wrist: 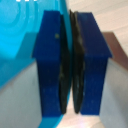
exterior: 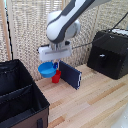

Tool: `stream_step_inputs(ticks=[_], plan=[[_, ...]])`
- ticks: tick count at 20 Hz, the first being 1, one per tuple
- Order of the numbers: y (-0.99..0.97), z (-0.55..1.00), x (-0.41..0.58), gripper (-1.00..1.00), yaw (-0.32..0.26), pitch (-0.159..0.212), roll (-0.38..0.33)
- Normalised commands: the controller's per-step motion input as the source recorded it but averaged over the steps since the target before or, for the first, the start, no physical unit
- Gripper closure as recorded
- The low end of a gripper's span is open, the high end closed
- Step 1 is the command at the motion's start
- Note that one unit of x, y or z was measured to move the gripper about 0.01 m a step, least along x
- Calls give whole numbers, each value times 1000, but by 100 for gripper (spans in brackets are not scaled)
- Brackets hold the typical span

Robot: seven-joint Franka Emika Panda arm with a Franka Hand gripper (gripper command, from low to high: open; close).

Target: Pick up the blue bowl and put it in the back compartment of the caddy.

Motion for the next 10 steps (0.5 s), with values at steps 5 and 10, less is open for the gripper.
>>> stream_step_inputs(ticks=[5, 10], plan=[[536, 965, 341, 100, -37, 0, 29], [756, 851, 247, 100, -46, 0, 74]])
